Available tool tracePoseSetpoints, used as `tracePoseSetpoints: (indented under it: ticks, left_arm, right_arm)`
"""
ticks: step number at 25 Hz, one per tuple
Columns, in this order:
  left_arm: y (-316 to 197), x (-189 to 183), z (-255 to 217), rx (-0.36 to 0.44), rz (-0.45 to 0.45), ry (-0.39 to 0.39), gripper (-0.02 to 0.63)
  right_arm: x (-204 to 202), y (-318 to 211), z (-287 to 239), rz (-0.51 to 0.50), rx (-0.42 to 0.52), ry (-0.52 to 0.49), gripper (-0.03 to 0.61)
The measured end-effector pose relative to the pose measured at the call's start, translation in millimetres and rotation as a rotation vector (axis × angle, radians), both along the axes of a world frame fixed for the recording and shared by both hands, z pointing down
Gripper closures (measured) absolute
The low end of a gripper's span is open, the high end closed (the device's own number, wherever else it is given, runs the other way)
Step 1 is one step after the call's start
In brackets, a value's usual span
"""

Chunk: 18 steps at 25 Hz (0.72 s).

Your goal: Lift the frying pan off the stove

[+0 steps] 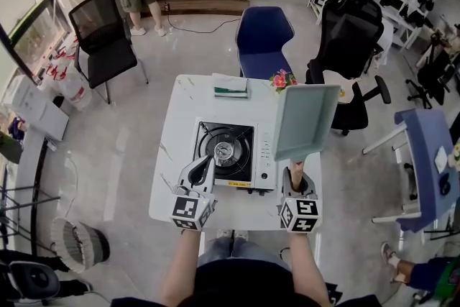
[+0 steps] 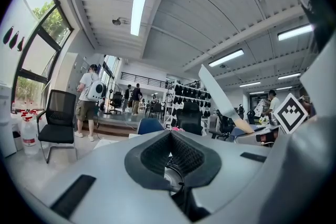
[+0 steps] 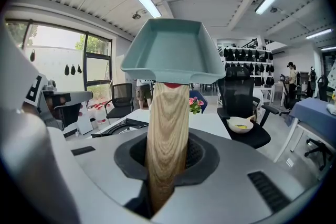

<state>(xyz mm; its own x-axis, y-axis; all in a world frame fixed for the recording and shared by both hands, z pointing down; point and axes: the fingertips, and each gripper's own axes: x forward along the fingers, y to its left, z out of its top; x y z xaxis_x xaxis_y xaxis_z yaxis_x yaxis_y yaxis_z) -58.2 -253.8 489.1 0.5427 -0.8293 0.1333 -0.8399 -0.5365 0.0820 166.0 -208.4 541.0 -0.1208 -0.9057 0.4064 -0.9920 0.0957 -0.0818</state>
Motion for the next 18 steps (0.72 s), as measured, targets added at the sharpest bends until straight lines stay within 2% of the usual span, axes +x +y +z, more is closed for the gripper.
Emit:
tracePoseSetpoints:
  ticks: [18]
  left_arm:
    - [-0.3,4.4,-3.8,0.003,0.014,0.004,0.597]
  right_arm:
    - [5.3,3.9,-2.7,0.016,0.003,-0.013,0.522]
